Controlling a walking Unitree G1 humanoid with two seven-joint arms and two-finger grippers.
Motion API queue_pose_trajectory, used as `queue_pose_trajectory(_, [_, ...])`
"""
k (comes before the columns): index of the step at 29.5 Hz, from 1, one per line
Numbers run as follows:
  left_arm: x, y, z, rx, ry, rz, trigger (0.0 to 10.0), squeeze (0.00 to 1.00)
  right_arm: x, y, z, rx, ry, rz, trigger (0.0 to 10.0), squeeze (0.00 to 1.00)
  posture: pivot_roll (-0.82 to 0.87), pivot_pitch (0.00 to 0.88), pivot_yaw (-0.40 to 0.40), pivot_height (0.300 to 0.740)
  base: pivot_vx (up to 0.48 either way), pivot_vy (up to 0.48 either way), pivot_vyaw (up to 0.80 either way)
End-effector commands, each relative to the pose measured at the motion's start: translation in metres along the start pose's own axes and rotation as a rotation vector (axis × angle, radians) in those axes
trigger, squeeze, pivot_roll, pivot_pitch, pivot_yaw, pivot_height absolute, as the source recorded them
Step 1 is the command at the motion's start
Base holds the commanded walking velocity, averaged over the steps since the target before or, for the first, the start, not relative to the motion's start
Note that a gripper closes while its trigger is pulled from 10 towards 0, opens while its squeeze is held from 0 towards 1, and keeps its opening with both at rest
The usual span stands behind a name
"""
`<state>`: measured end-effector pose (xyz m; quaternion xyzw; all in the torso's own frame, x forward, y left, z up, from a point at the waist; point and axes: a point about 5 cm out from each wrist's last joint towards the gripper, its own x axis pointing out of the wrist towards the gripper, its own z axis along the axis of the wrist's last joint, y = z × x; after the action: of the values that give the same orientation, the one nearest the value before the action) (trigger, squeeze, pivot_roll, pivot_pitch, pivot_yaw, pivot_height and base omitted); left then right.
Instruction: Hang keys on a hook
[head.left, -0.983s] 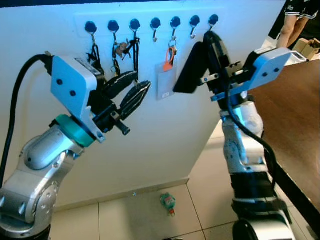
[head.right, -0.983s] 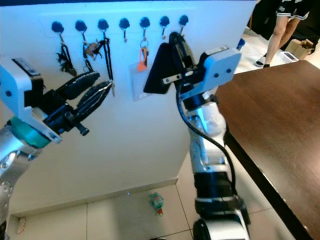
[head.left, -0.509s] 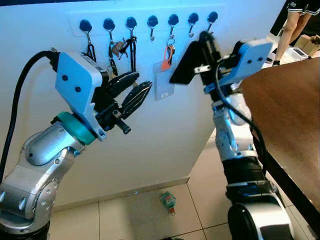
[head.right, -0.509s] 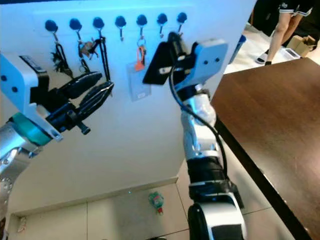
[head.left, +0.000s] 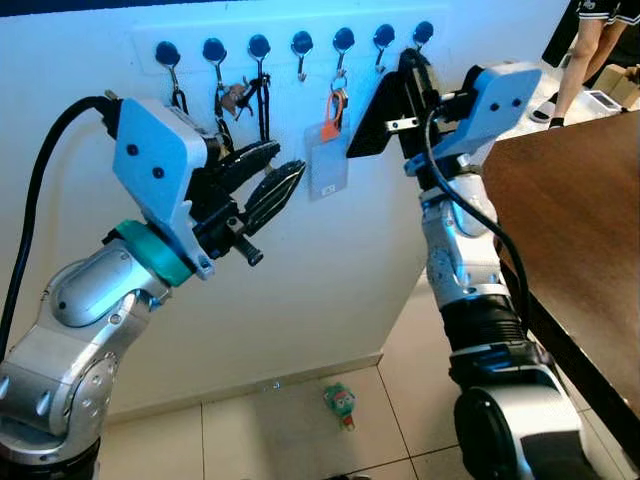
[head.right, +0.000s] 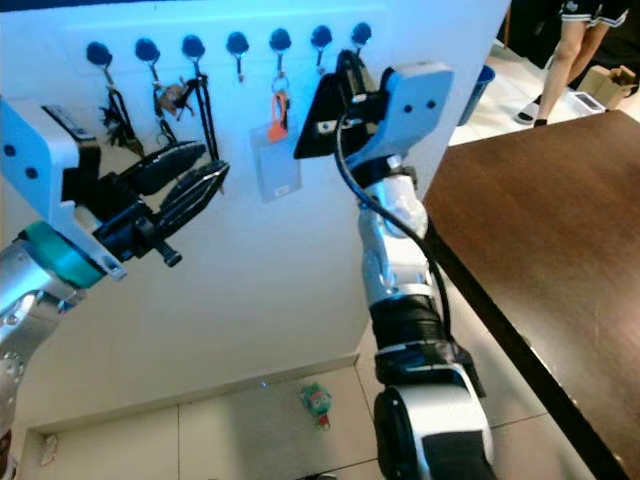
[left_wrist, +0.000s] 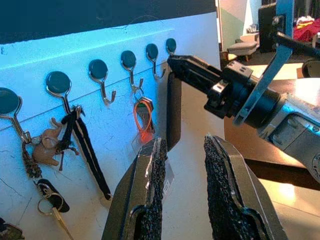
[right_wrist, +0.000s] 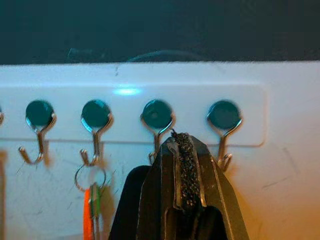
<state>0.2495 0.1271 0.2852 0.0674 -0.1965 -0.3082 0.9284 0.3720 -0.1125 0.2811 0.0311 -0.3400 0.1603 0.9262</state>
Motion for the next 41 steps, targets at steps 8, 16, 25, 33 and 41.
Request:
queue_pose_trajectory(8, [0.000, -0.003, 0.001, -0.018, 0.002, -0.012, 10.0, 0.00, 0.006, 0.009, 0.001, -0.116, -0.012, 0.075, 10.0, 0.00, 0.14, 0.000, 0.095, 0.740, 0.000, 0.000, 0.00])
queue_pose_trajectory(16, [0.001, -0.005, 0.001, -0.023, 0.001, -0.014, 10.0, 0.00, 0.006, 0.015, 0.004, -0.190, -0.049, 0.105, 10.0, 0.00, 0.14, 0.000, 0.096, 0.740, 0.000, 0.000, 0.00])
queue_pose_trajectory(25, [0.001, -0.005, 0.001, -0.031, 0.000, -0.017, 10.0, 0.00, 0.004, 0.017, 0.013, -0.214, -0.139, 0.081, 10.0, 0.00, 0.14, 0.000, 0.094, 0.740, 0.000, 0.000, 0.00])
queue_pose_trajectory(33, [0.003, -0.007, 0.002, -0.033, -0.002, -0.021, 10.0, 0.00, 0.000, 0.016, 0.004, -0.270, -0.099, 0.073, 10.0, 0.00, 0.13, 0.000, 0.096, 0.740, 0.000, 0.000, 0.00])
queue_pose_trajectory(41, [0.004, -0.007, 0.004, -0.032, -0.004, -0.020, 10.0, 0.00, 0.002, 0.013, -0.008, -0.338, -0.004, 0.061, 10.0, 0.00, 0.13, 0.000, 0.096, 0.740, 0.000, 0.000, 0.00])
